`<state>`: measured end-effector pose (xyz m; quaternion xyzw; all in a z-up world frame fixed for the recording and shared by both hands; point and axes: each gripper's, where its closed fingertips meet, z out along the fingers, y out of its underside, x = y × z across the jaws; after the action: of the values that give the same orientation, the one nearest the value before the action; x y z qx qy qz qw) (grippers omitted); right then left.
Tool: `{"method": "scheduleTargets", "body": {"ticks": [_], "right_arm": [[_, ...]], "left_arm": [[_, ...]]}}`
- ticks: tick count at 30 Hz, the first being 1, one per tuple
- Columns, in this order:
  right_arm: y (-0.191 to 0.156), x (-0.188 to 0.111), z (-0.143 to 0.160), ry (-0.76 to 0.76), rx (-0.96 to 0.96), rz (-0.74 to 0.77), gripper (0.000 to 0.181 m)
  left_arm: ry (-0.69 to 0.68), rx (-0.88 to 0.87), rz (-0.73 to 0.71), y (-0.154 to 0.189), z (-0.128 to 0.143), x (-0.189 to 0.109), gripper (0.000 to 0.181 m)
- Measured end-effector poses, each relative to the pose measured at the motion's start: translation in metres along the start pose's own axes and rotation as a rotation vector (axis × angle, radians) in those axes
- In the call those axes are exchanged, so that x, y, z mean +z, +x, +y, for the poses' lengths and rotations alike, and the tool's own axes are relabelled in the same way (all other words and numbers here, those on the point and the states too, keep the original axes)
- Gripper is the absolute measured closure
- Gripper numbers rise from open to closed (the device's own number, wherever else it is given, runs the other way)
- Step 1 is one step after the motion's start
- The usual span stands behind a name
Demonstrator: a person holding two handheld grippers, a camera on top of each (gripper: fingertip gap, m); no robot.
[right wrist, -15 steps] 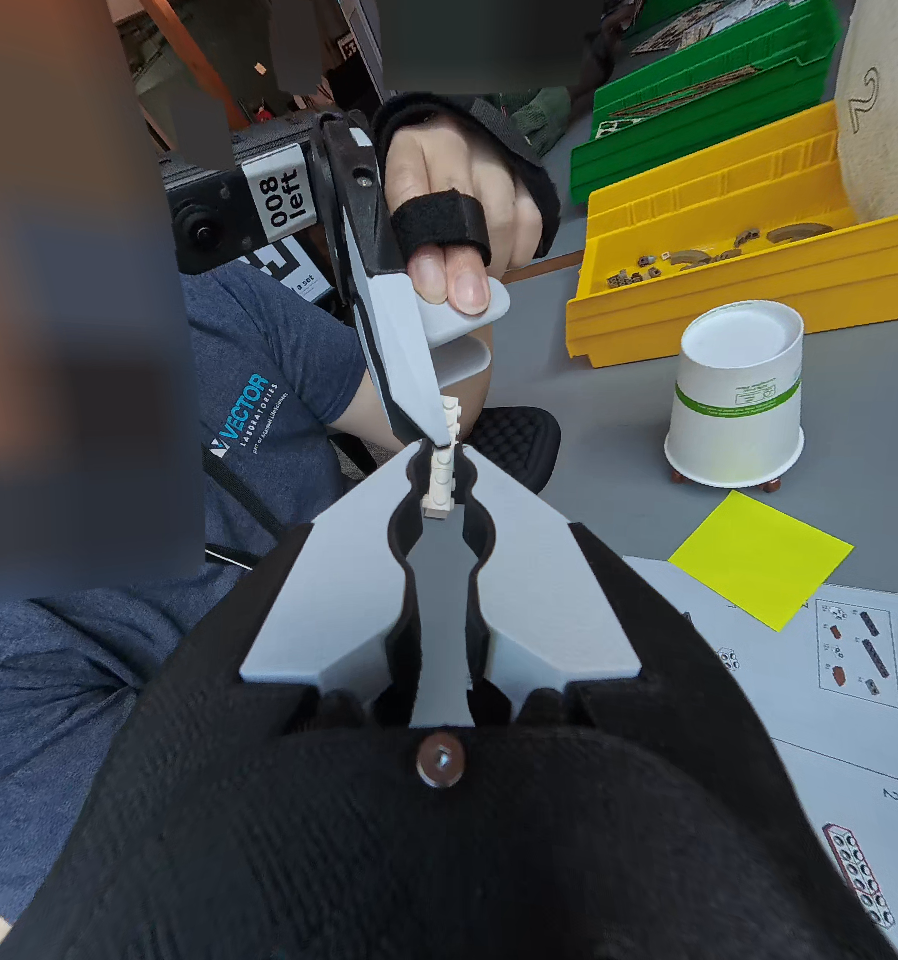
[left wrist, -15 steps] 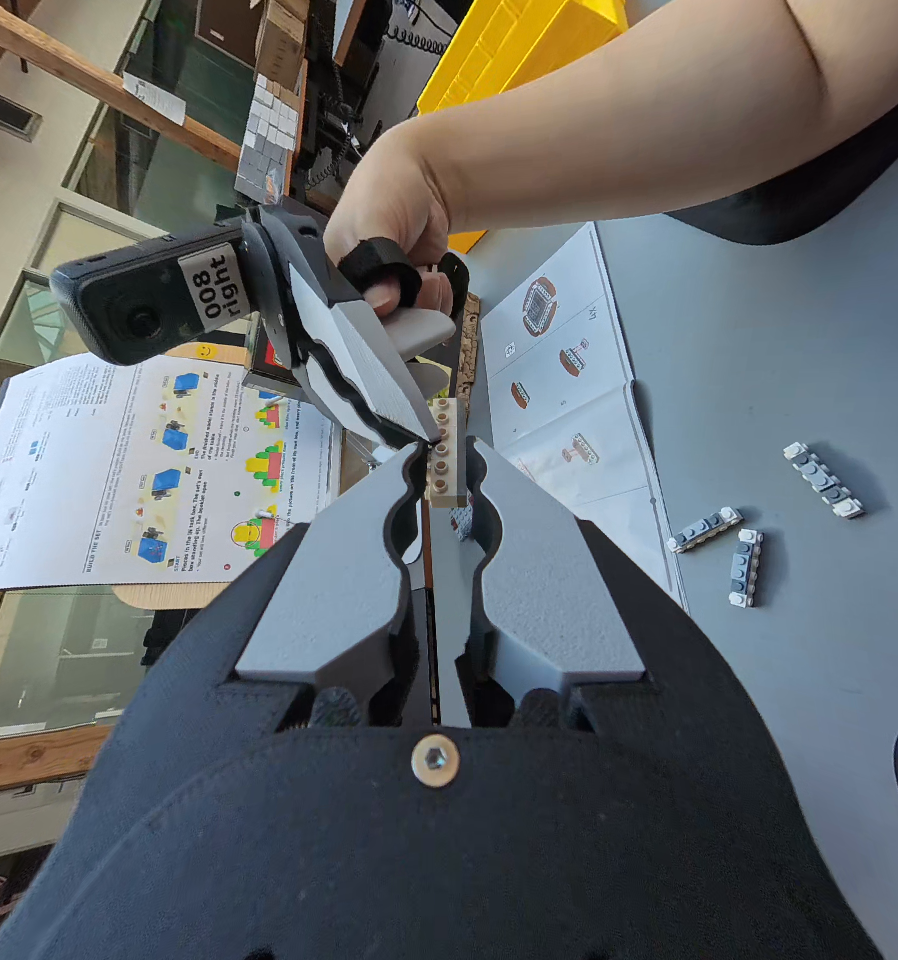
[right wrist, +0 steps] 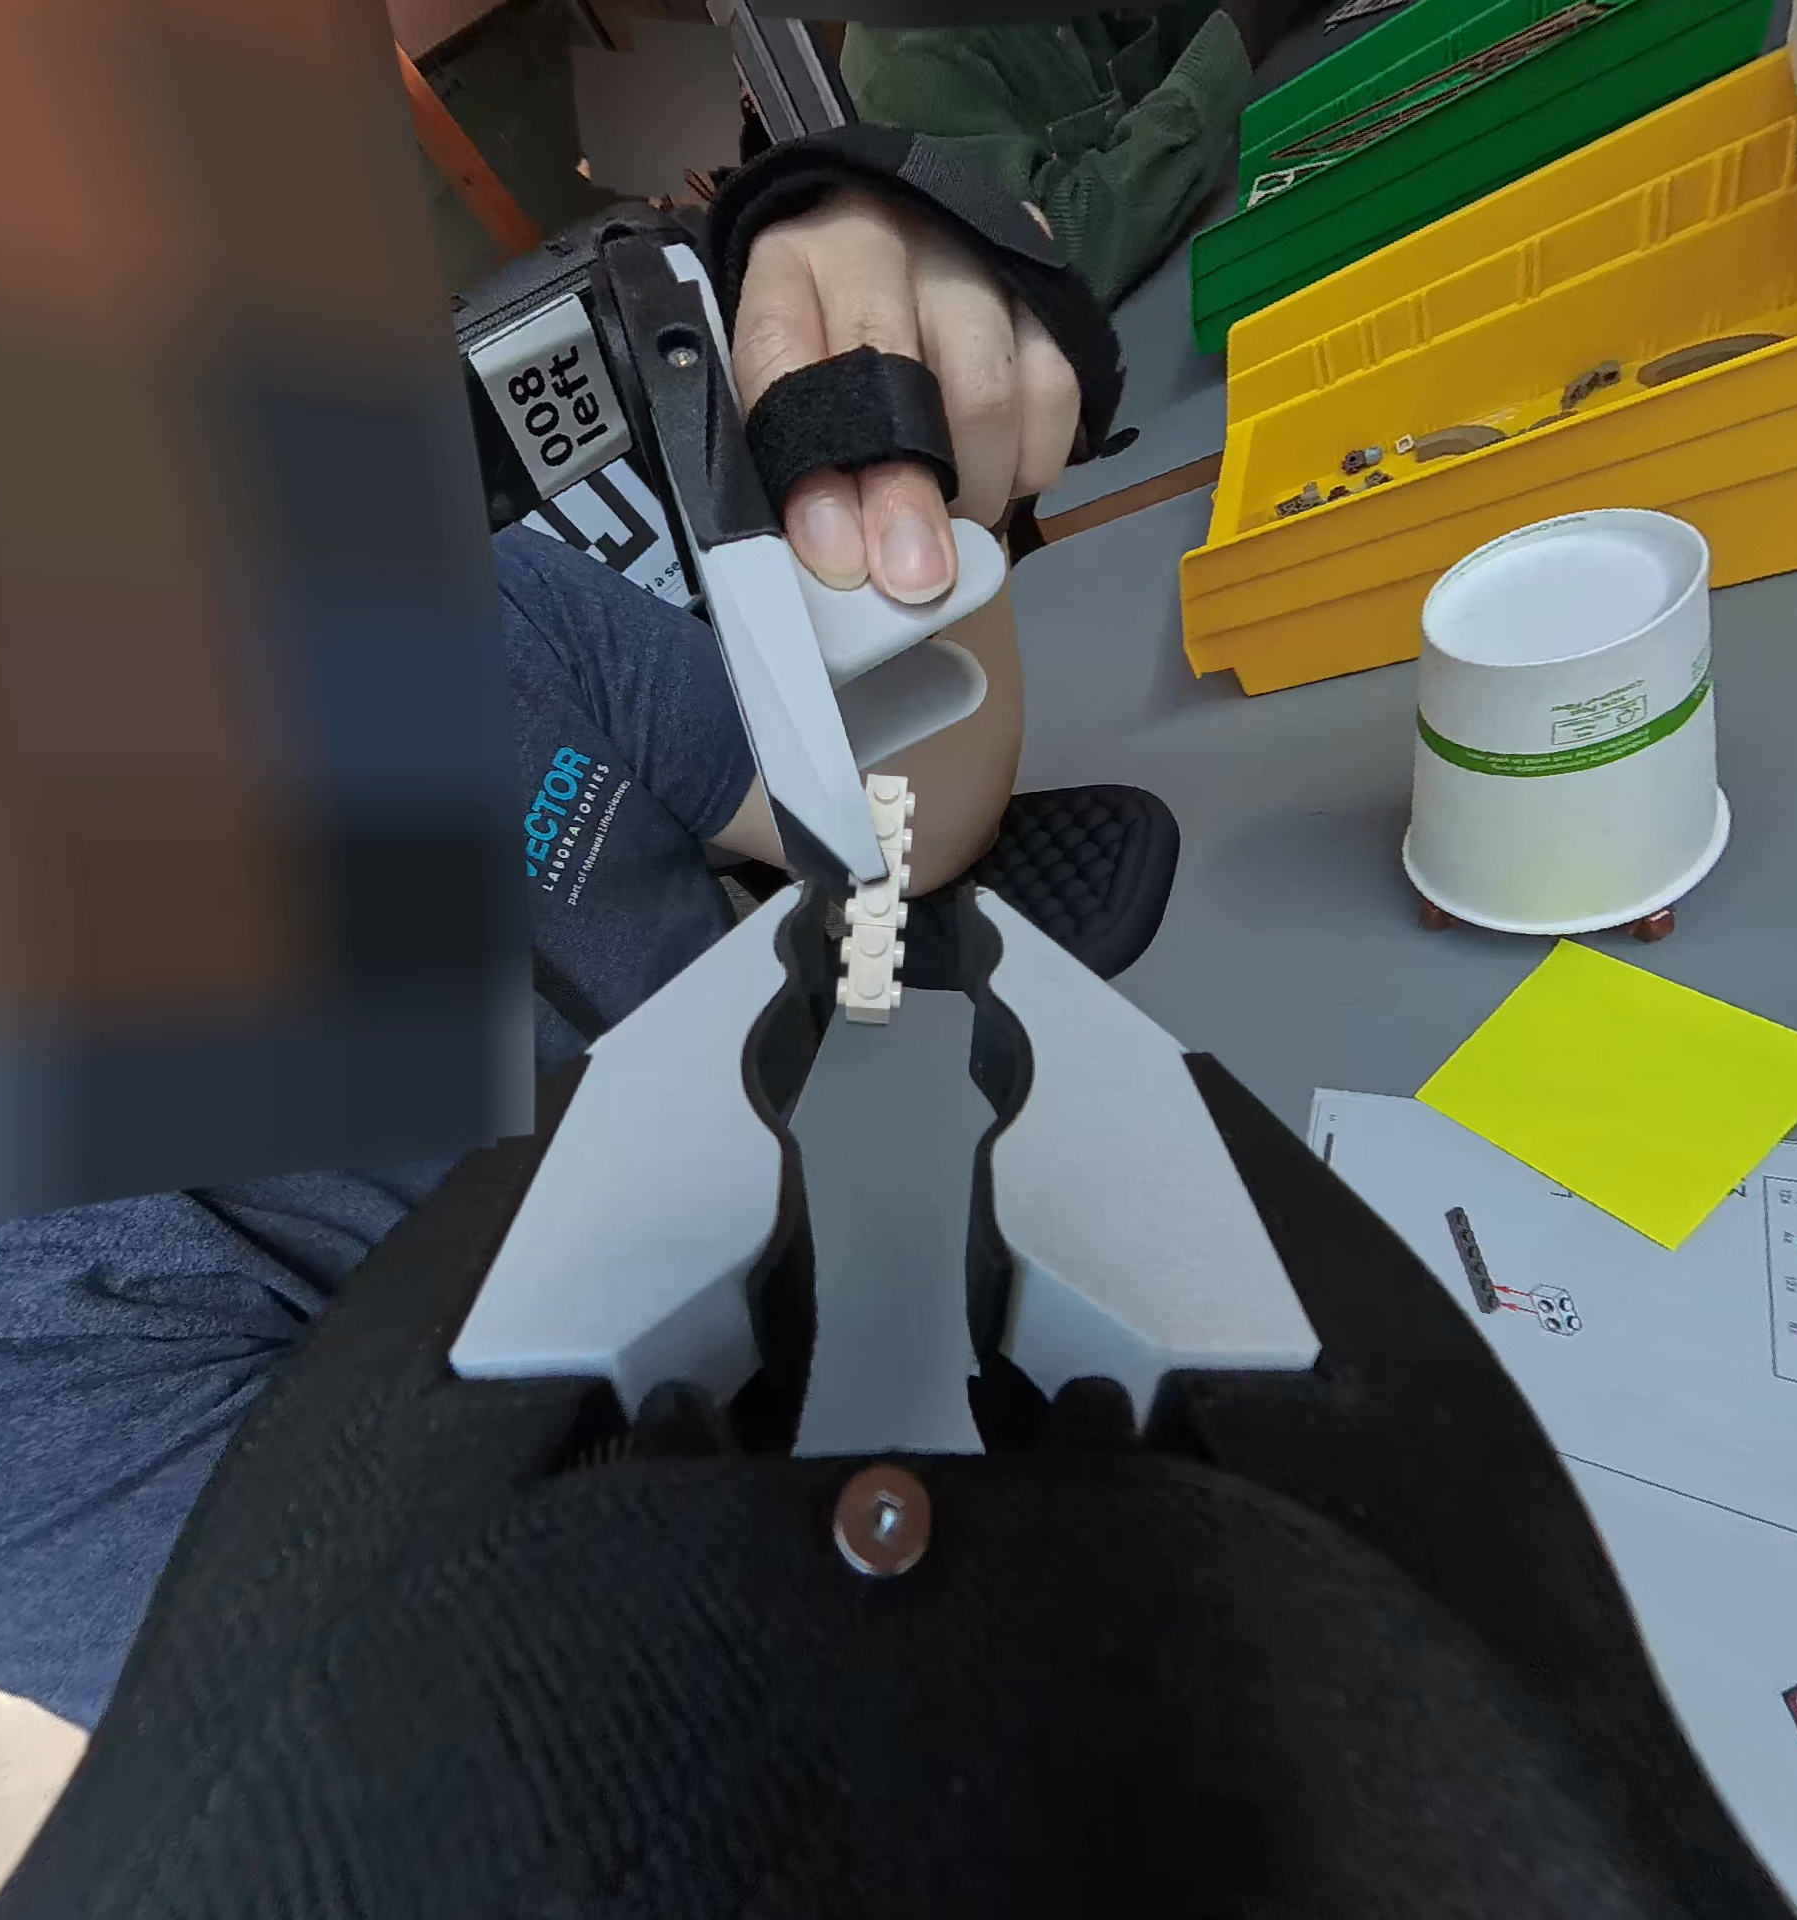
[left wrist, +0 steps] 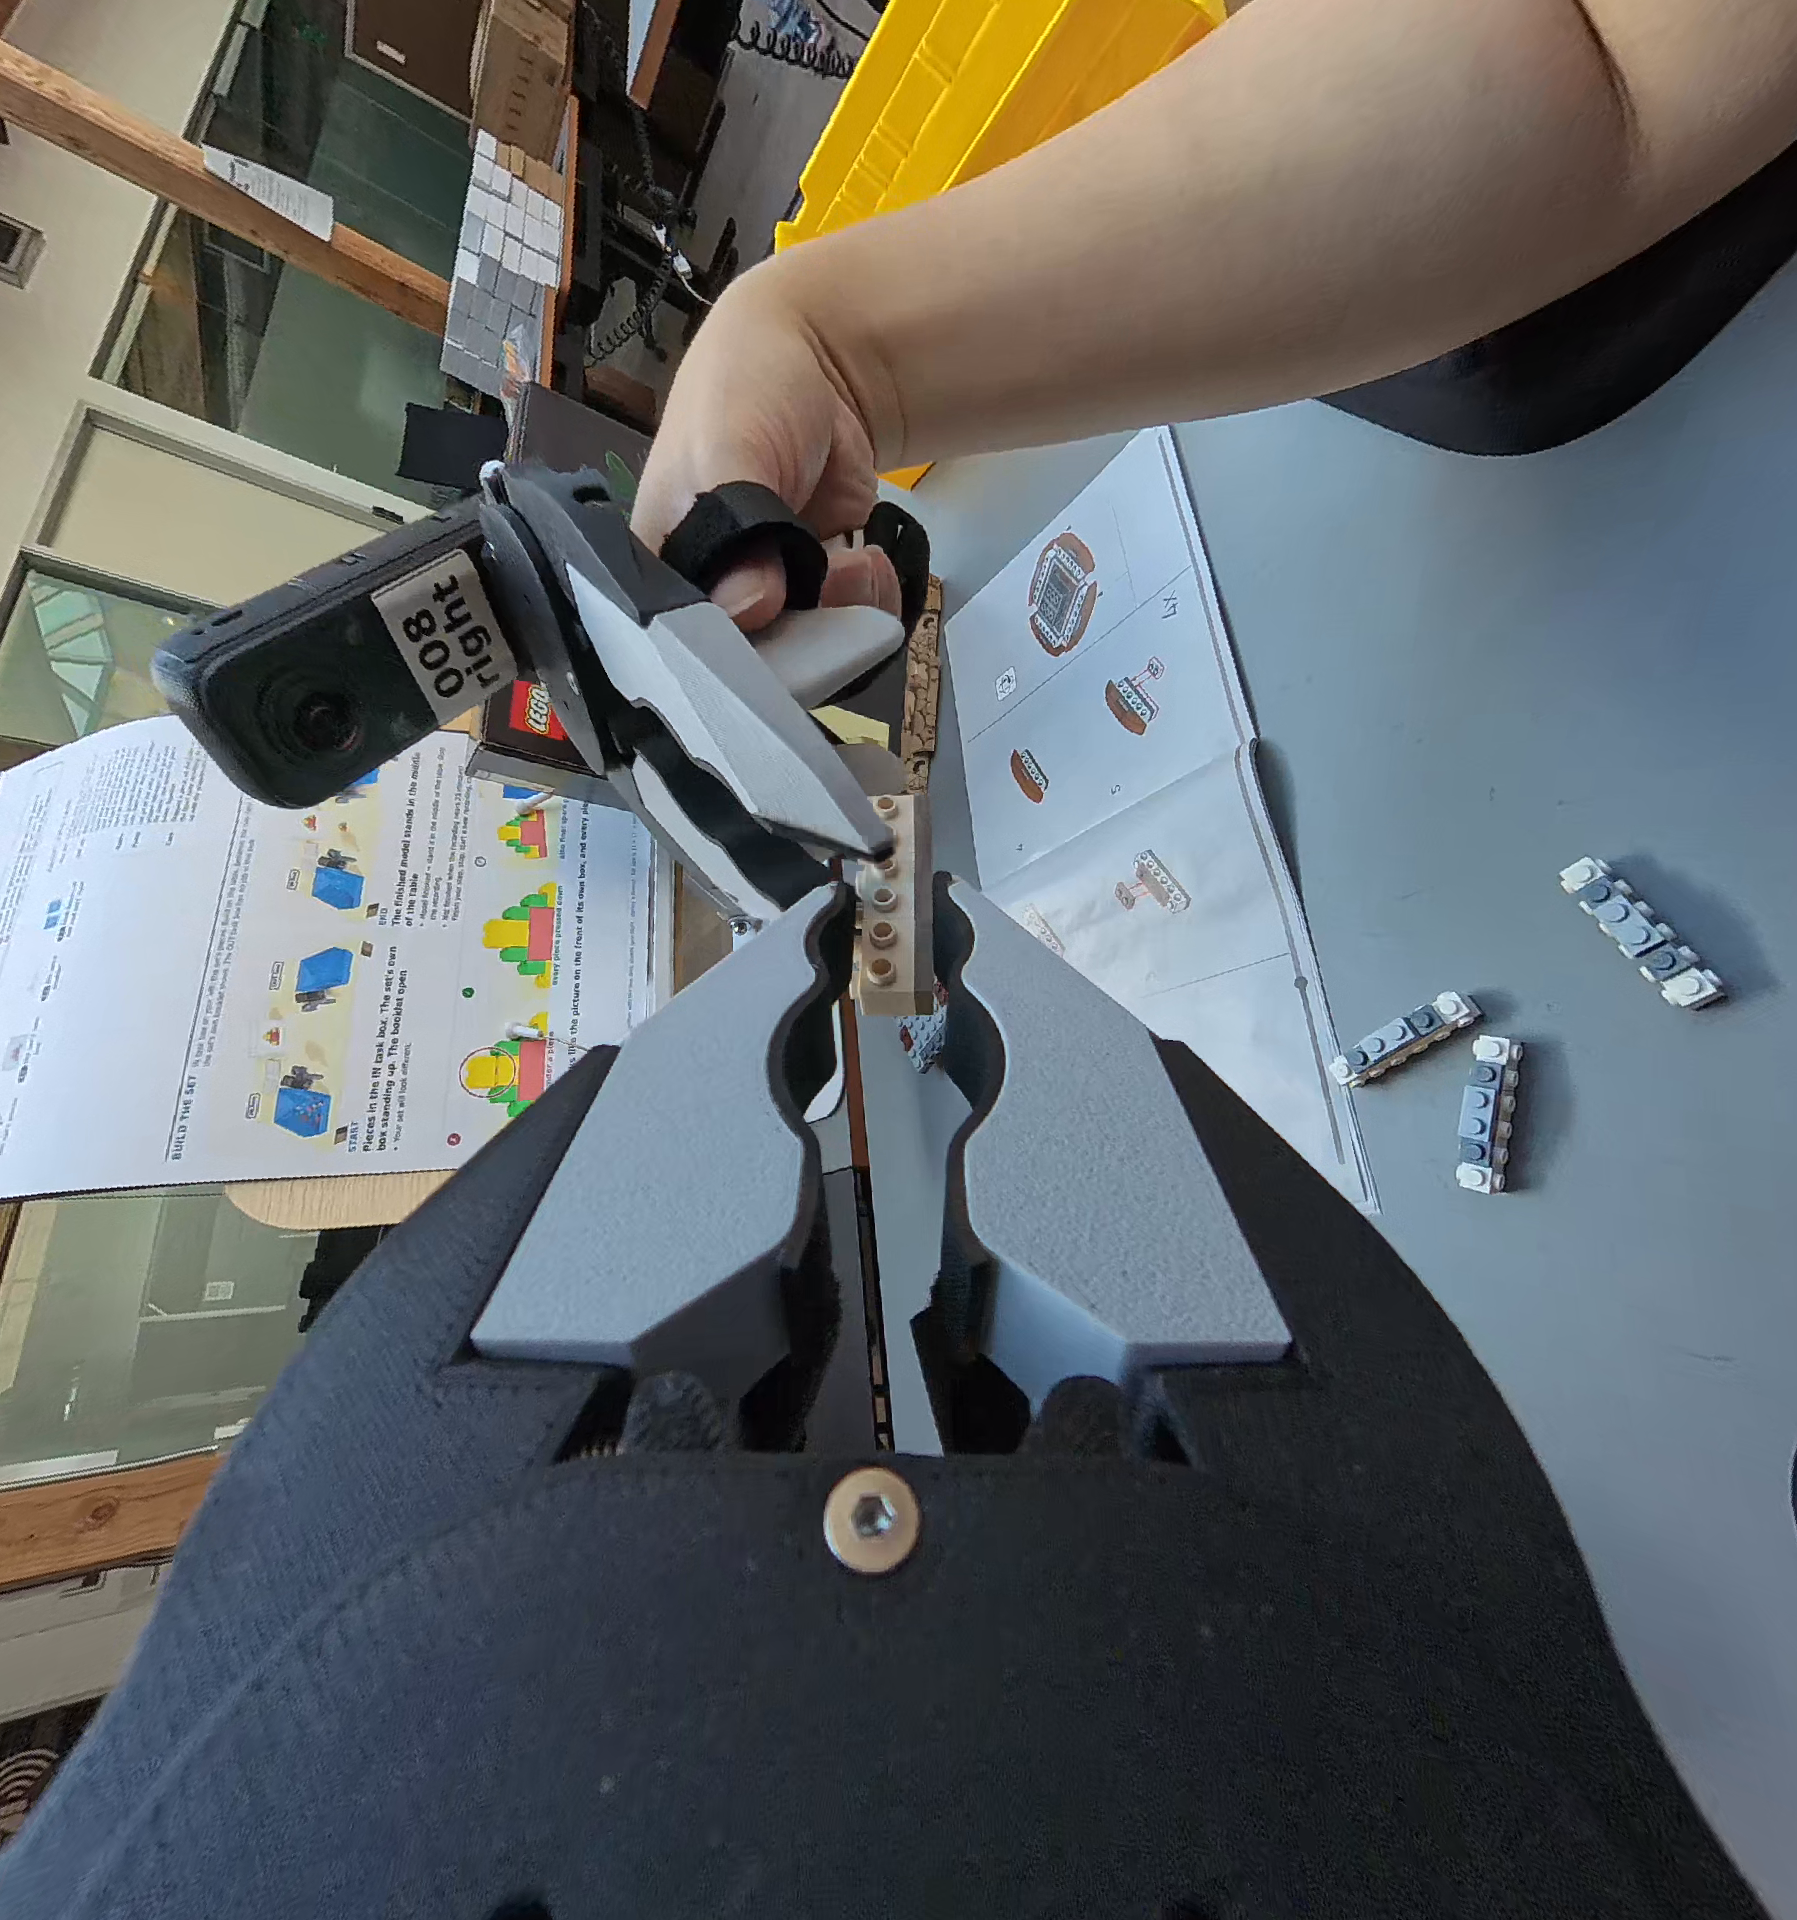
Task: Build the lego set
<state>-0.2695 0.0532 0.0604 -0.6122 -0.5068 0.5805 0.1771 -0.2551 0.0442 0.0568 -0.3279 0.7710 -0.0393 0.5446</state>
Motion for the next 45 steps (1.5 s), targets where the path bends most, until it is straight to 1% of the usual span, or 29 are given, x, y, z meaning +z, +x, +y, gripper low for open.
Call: {"method": "scheduleTargets", "body": {"ticks": [2,3,5,11,12,14,16,18,20,21,22,23,25,26,27,28,30,32,36,39,43,45], "right_arm": [[-0.006,0.003,0.006,-0.026,0.023,-0.048,0.148],[-0.009,0.004,0.008,-0.038,0.031,-0.070,0.151],[-0.004,0.006,0.009,-0.054,0.014,-0.035,0.171],[0.001,0.003,0.011,-0.072,0.002,0.019,0.171],[0.003,0.001,0.011,-0.067,0.002,0.038,0.171],[0.011,-0.004,0.013,-0.066,0.011,0.111,0.171],[0.015,-0.009,0.015,-0.053,0.023,0.161,0.171],[0.029,-0.016,0.020,-0.060,0.041,0.287,0.171],[0.044,-0.016,0.032,-0.104,-0.019,0.427,0.171],[0.043,-0.006,0.040,-0.112,-0.083,0.434,0.171],[0.034,0.011,0.056,-0.128,-0.153,0.392,0.171],[0.026,0.027,0.080,-0.166,-0.211,0.372,0.171],[0.029,0.048,0.136,-0.269,-0.227,0.468,0.171],[0.024,0.061,0.158,-0.289,-0.214,0.466,0.171],[0.017,0.073,0.176,-0.289,-0.207,0.454,0.171],[0.013,0.082,0.186,-0.274,-0.203,0.461,0.171],[0.012,0.092,0.199,-0.262,-0.209,0.492,0.171],[0.013,0.097,0.206,-0.283,-0.260,0.529,0.171],[0.021,0.102,0.224,-0.410,-0.316,0.585,0.170],[0.023,0.109,0.229,-0.447,-0.346,0.595,0.170],[0.024,0.110,0.228,-0.432,-0.302,0.603,0.169],[0.023,0.108,0.228,-0.400,-0.277,0.621,0.157]], "left_arm": [[-0.008,0.003,-0.009,-0.001,0.001,-0.002,0.170],[-0.015,0.002,-0.011,-0.002,0.003,-0.002,0.169],[-0.006,-0.008,-0.009,-0.002,0.002,-0.003,0.170],[-0.002,-0.047,-0.001,-0.002,0.004,0.001,0.168],[-0.003,-0.088,-0.006,-0.004,0.005,0.002,0.164],[-0.008,-0.203,0.022,-0.006,0.008,0.003,0.144],[0.050,-0.280,0.032,-0.011,0.006,-0.003,0.140],[0.135,-0.329,0.002,-0.021,0.004,-0.018,0.138],[0.235,-0.392,-0.068,-0.039,0.003,-0.043,0.140],[0.294,-0.429,-0.109,-0.048,0.001,-0.058,0.141],[0.355,-0.467,-0.147,-0.057,0.000,-0.074,0.143],[0.415,-0.503,-0.178,-0.064,-0.001,-0.090,0.144],[0.510,-0.564,-0.231,-0.075,0.000,-0.118,0.140],[0.539,-0.590,-0.247,-0.078,0.002,-0.129,0.136],[0.557,-0.610,-0.250,-0.079,0.003,-0.137,0.134],[0.567,-0.622,-0.251,-0.079,0.005,-0.142,0.135],[0.576,-0.612,-0.254,-0.076,0.005,-0.148,0.136],[0.584,-0.578,-0.247,-0.071,0.000,-0.150,0.136],[0.586,-0.535,-0.226,-0.064,-0.008,-0.151,0.136],[0.571,-0.524,-0.232,-0.061,-0.007,-0.154,0.137],[0.594,-0.526,-0.243,-0.059,-0.006,-0.164,0.137],[0.617,-0.535,-0.258,-0.061,-0.006,-0.172,0.137]]}}
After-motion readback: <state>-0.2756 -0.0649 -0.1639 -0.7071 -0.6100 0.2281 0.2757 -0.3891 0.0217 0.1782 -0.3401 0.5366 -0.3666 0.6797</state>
